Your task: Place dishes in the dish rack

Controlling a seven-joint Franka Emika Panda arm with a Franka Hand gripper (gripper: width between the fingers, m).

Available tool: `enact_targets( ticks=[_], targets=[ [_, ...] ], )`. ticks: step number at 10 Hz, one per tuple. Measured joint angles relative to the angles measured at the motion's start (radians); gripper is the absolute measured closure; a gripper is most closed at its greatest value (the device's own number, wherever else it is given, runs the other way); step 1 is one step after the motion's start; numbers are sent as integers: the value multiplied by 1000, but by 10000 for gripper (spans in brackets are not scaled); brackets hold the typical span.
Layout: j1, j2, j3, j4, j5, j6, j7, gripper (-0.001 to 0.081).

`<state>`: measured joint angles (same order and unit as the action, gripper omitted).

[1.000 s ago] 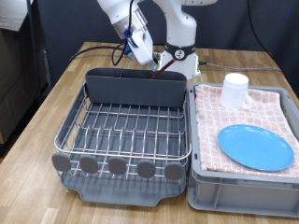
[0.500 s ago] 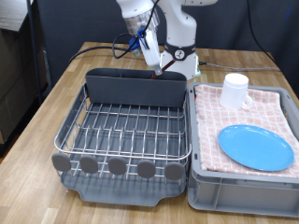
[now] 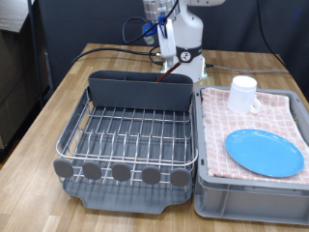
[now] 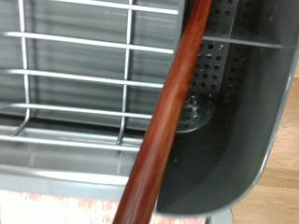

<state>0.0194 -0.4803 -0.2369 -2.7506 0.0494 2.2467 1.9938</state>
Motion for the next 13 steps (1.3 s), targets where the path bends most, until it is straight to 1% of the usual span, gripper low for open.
enact_targets(
  ticks=[1, 3, 4, 6, 9, 10, 12, 13],
  targets=[
    [-2, -8, 10, 12, -14, -28, 9, 3],
    [-1, 1, 11, 20, -15, -26, -1, 3],
    [6, 18, 21, 47, -19, -27, -12, 3],
    [23, 79, 45, 128, -23, -34, -13, 3],
    [30, 169, 92, 235, -39, -1, -13, 3],
    [32, 199, 108, 265, -55, 27, -15, 3],
    [36, 268, 134, 335, -90, 35, -14, 3],
    [36, 268, 132, 334, -83, 35, -14, 3]
  ],
)
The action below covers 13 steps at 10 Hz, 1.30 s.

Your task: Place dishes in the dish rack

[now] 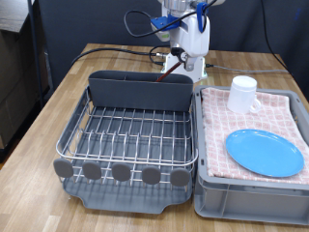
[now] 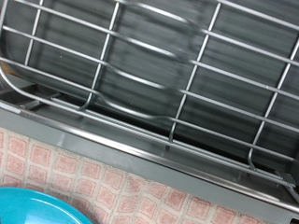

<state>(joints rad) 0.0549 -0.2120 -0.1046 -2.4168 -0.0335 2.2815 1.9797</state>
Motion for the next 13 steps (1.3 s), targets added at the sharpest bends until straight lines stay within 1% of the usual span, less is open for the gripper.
enact_targets(
  ticks=[2, 3, 5, 7, 8, 10, 13],
  targets=[
    [4, 0, 2, 5, -1, -1, -58, 3],
    [13, 2, 8, 15, 0, -9, -81, 3],
    [43, 15, 26, 35, 18, -16, -107, 3],
    [71, 46, 47, 69, 41, -44, -120, 3],
    [80, 64, 60, 87, 47, -58, -114, 3],
    [91, 94, 90, 108, 42, -59, -71, 3],
    [96, 115, 135, 110, 16, -26, 11, 3]
  ],
)
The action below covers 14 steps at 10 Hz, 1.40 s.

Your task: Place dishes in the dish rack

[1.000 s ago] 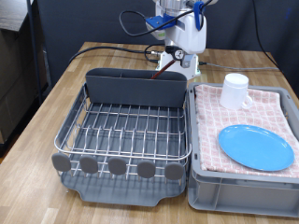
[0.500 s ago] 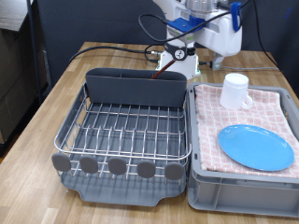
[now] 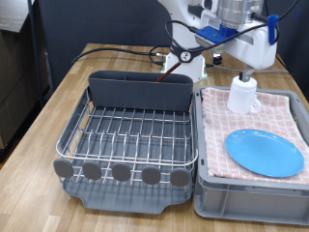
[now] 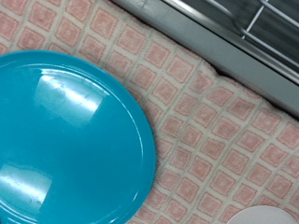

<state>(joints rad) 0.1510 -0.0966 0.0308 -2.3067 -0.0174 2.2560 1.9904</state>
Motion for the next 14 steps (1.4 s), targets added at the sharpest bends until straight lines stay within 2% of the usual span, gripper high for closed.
enact_targets(
  ticks=[3, 7, 8, 9, 10, 12, 14],
  targets=[
    [0, 11, 29, -12, -15, 74, 32, 3],
    [1, 45, 47, -146, 20, 369, 27, 3],
    [1, 55, 52, -157, 39, 411, 23, 3],
    [0, 55, 52, -156, 35, 405, 23, 3],
    [0, 56, 52, -158, 48, 411, -8, 3],
    [3, 66, 57, -177, 128, 476, -142, 3],
    [4, 88, 70, -189, 170, 517, -193, 3]
  ],
)
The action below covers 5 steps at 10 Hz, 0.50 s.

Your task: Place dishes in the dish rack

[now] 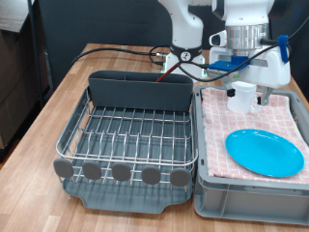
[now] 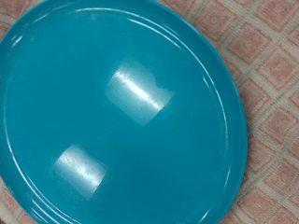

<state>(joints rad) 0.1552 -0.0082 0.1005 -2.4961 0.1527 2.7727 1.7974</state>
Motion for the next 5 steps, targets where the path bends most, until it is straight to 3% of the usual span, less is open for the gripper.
enact_targets(
  ticks=[5],
  targets=[
    [0, 76, 20, -4, 34, 65, -52, 3]
  ],
)
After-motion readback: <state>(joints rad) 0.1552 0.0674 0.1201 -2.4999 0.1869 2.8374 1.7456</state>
